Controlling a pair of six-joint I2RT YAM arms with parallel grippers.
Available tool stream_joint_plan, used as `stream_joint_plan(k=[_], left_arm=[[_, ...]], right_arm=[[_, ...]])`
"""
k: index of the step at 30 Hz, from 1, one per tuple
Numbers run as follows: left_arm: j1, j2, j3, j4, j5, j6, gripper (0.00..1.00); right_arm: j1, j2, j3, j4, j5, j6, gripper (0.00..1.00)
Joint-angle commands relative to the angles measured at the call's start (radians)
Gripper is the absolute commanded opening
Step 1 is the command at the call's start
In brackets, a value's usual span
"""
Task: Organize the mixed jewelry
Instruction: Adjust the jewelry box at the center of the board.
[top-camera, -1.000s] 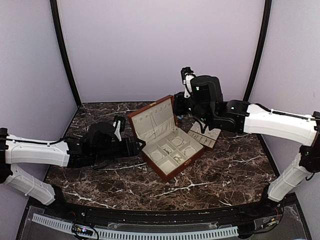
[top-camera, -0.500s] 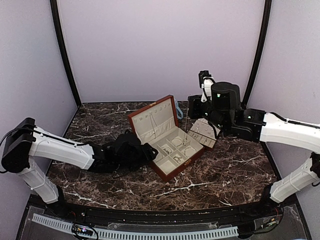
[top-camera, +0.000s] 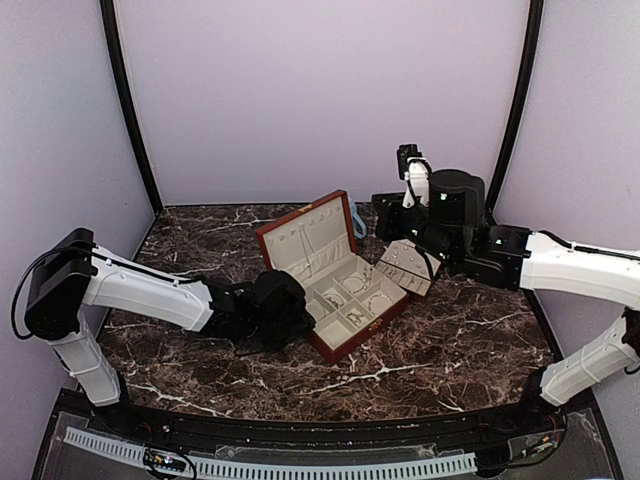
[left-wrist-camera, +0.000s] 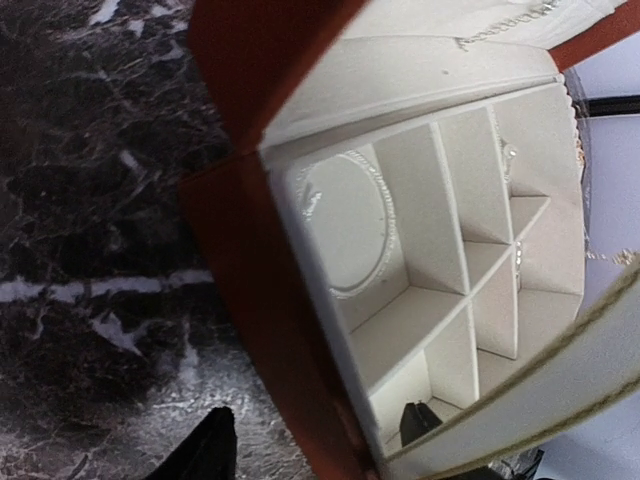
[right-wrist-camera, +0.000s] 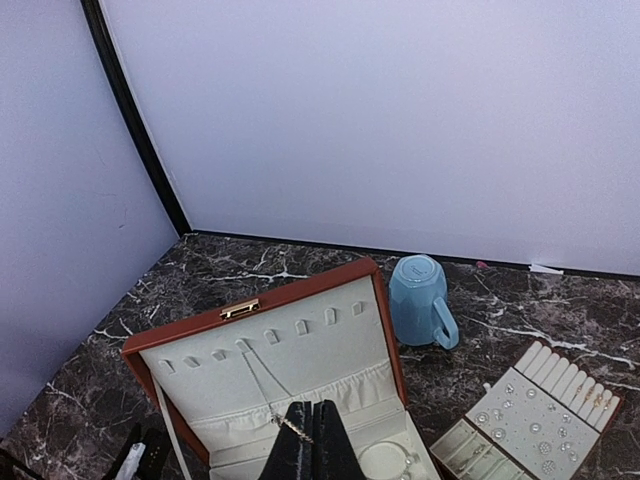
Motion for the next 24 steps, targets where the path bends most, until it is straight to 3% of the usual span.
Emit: stream_joint_plan(k=[1, 6, 18, 24], left_arm=[[-0.007, 0.005, 0.032, -0.121, 0.006, -0.012, 0.55], [-0.005, 0.021, 0.053, -0.148, 0.008, 0.021, 0.42], [0.020, 0.063, 0.086, -0.172, 0.052, 0.117, 0.44], [0.045, 0.064, 0.063, -0.186, 0.095, 0.151, 0.28]], right_arm=[[-0.011, -0.014, -0.010, 0.087, -0.031, -0.003, 0.00], [-0.011, -0.006, -0.016, 0.094, -0.051, 0.004, 0.00], [-0.010, -0.015, -0.038, 0.106, -0.062, 0.020, 0.00], [-0.010, -0.014, -0.042, 0.114, -0.071, 0.024, 0.00]])
